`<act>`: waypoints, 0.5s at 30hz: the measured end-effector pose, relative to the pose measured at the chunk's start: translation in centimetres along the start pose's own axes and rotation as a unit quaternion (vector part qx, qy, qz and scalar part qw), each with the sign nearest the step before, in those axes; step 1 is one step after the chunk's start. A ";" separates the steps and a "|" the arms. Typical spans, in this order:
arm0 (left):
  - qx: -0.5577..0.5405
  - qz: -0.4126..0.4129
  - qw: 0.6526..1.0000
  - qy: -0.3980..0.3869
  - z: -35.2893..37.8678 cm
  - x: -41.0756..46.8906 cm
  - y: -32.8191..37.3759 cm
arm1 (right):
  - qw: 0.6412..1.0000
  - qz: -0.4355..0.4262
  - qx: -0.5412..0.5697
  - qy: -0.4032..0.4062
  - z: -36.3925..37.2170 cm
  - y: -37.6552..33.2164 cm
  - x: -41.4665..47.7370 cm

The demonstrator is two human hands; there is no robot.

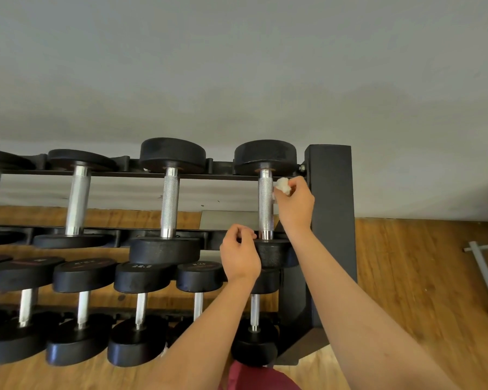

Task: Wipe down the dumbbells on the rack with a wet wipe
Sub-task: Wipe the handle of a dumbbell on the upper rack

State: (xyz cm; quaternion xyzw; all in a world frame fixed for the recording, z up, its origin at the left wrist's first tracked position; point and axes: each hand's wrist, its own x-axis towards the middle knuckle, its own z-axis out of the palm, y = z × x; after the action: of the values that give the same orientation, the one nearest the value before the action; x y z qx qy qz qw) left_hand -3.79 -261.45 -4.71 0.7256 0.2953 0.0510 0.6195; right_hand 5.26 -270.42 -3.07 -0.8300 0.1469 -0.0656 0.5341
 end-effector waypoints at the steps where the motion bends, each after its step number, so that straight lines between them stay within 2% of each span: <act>1: -0.001 0.001 1.000 0.000 0.0 0.0 0.0 | 0.999 0.012 0.024 -0.021 -0.1 -0.2 -0.1; 5: -0.002 0.002 1.000 -0.002 0.0 0.0 0.0 | 0.985 0.072 0.126 -0.091 -0.5 -0.4 -0.7; 8: -0.001 0.005 1.000 -0.003 0.0 0.0 0.0 | 0.971 0.104 0.181 -0.114 -1.0 0.1 -0.8; 15: 0.001 0.005 1.000 -0.003 0.0 0.0 0.0 | 0.973 0.101 0.160 -0.129 -1.0 0.1 -0.4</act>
State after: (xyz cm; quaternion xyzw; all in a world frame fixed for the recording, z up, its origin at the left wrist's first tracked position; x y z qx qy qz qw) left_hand -3.75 -261.43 -4.70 0.7279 0.2900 0.0518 0.6192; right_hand 4.62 -271.26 -2.72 -0.7161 0.1470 0.0740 0.6783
